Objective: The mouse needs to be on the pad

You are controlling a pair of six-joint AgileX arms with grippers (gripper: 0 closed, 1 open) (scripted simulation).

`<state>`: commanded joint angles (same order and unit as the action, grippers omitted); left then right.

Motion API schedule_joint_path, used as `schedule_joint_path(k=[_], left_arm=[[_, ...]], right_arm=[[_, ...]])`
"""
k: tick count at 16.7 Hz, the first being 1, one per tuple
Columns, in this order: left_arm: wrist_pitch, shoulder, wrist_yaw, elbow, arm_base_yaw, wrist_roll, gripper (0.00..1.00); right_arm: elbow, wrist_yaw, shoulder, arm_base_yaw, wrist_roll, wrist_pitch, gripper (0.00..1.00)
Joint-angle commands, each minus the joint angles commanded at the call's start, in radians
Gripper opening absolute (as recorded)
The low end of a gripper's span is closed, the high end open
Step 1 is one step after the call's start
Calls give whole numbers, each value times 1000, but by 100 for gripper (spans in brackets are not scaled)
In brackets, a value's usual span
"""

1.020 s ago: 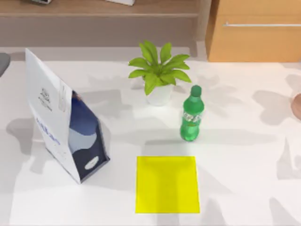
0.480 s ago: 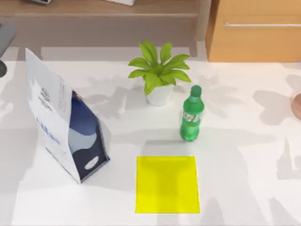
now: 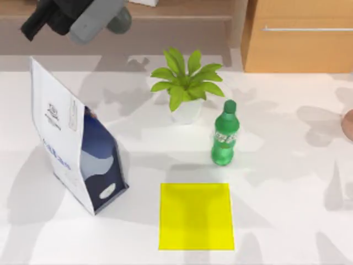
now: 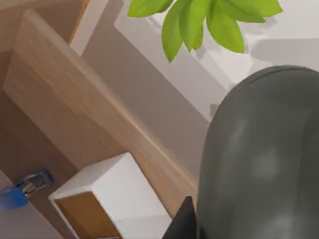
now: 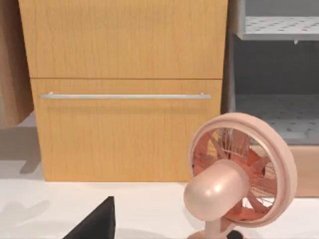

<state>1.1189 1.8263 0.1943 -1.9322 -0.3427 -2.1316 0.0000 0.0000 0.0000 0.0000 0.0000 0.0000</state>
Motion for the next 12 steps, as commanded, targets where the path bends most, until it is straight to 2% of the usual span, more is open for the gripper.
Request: schedule_joint_path(k=[3, 5, 9, 12], left_arm=[[22, 69, 32, 44, -184, -28, 0], [36, 118, 17, 104, -296, -51, 0], [38, 187, -89, 244, -472, -106, 0], [14, 208, -184, 320, -541, -139, 0]], right_arm=[[0, 0, 0, 0, 0, 0, 100], [0, 0, 0, 0, 0, 0, 100], [0, 0, 0, 0, 0, 0, 100], [0, 0, 0, 0, 0, 0, 100]])
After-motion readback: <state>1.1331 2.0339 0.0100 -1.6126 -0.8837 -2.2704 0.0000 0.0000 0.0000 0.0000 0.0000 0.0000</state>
